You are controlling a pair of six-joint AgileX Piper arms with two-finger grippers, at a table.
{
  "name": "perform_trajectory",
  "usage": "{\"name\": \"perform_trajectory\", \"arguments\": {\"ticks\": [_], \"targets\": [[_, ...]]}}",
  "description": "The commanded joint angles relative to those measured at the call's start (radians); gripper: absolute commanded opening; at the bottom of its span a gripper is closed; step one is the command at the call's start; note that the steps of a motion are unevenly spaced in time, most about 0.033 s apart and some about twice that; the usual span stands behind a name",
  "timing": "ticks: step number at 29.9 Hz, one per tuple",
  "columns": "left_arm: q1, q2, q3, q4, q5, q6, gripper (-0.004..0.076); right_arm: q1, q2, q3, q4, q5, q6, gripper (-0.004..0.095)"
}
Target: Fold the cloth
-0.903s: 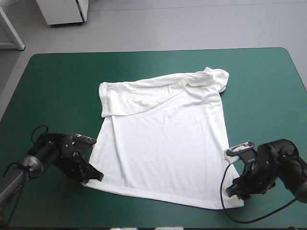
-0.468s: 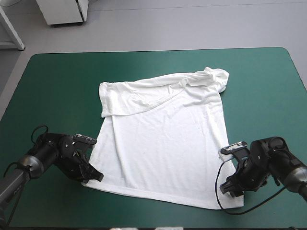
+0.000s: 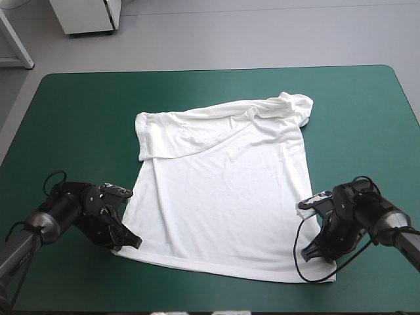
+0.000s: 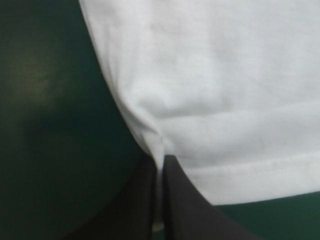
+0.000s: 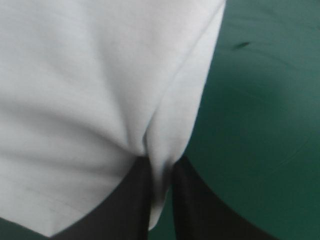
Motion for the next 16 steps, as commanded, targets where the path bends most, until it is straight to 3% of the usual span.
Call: {"name": "perform_trajectory", "arguments": {"ticks": [1,7,16], "targets": [[-0.004,0.004,-0.025,-0.039,-0.032,0.002,-0.0009,0.001,0.031,0.047,0.188,-0.086,-0.074,-0.0008],[-0.004,-0.060,-0.131,-0.029,0.036,0.004,-0.0009,0.001,-0.002,-0.032,0.200,-0.057,-0.085,-0.0007],[-0.004,-0.218,-0.416,-0.038,0.200,0.003,-0.0009,0.001,-0.119,-0.435,0.119,0.087,-0.040,-0.0007]]}}
